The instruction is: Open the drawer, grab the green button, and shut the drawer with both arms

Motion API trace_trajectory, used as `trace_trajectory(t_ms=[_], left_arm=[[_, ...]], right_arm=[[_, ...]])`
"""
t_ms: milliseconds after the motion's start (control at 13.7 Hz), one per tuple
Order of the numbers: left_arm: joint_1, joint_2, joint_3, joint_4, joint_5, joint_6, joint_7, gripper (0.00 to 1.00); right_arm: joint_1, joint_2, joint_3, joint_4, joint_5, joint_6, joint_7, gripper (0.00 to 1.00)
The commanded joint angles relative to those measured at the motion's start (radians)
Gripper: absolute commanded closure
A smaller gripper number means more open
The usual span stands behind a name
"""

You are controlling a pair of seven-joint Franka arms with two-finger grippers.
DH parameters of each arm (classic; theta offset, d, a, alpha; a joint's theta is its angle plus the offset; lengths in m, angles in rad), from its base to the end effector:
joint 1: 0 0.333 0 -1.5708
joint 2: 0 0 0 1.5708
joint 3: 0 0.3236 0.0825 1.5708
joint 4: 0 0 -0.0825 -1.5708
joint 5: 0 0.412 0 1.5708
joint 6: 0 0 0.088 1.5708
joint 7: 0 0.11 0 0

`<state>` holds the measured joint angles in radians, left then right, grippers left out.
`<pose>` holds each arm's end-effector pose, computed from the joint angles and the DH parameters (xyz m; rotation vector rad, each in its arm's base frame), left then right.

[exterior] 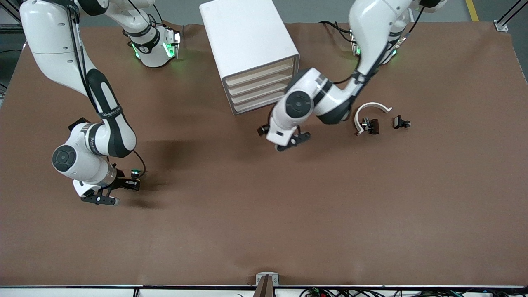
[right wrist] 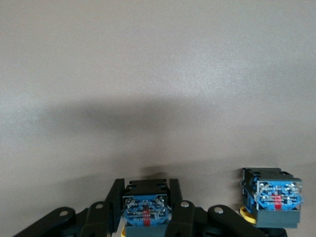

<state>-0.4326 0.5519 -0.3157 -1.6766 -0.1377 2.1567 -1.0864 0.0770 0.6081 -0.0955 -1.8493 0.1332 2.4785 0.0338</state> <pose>0.5226 -0.4629 0.2803 2.9111 0.6784 -0.3767 0.6675 -0.0097 0.1779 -3.1047 0.2155 -0.0398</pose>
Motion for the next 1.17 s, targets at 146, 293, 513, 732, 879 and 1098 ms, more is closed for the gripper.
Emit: trace_trajectory(t_ms=[146, 293, 513, 732, 879, 1098], left_arm=[[0.164, -0.136, -0.009, -0.011, 0.110, -0.014, 0.049, 0.00], [0.227, -0.168, -0.009, 0.008, 0.174, -0.069, 0.089, 0.00], [0.305, -0.181, -0.009, 0.147, 0.230, -0.258, 0.186, 0.00], [0.379, -0.207, -0.011, 0.204, 0.230, -0.350, 0.279, 0.00], [0.406, -0.251, -0.009, 0.204, 0.230, -0.374, 0.321, 0.00], [0.457, -0.315, -0.009, 0.204, 0.230, -0.435, 0.431, 0.00]], right_arm=[[-0.005, -0.027, -0.019, -0.030, -0.001, -0.001, -0.003, 1.00], [-0.006, -0.024, -0.020, -0.030, -0.001, 0.003, -0.003, 1.00], [-0.016, -0.019, -0.020, -0.028, -0.001, 0.007, -0.002, 1.00], [-0.016, -0.018, -0.020, -0.024, 0.000, 0.005, 0.008, 0.69], [-0.016, -0.018, -0.018, -0.024, 0.005, 0.008, 0.011, 0.69], [-0.006, -0.011, -0.018, -0.025, 0.005, 0.019, 0.009, 0.77]])
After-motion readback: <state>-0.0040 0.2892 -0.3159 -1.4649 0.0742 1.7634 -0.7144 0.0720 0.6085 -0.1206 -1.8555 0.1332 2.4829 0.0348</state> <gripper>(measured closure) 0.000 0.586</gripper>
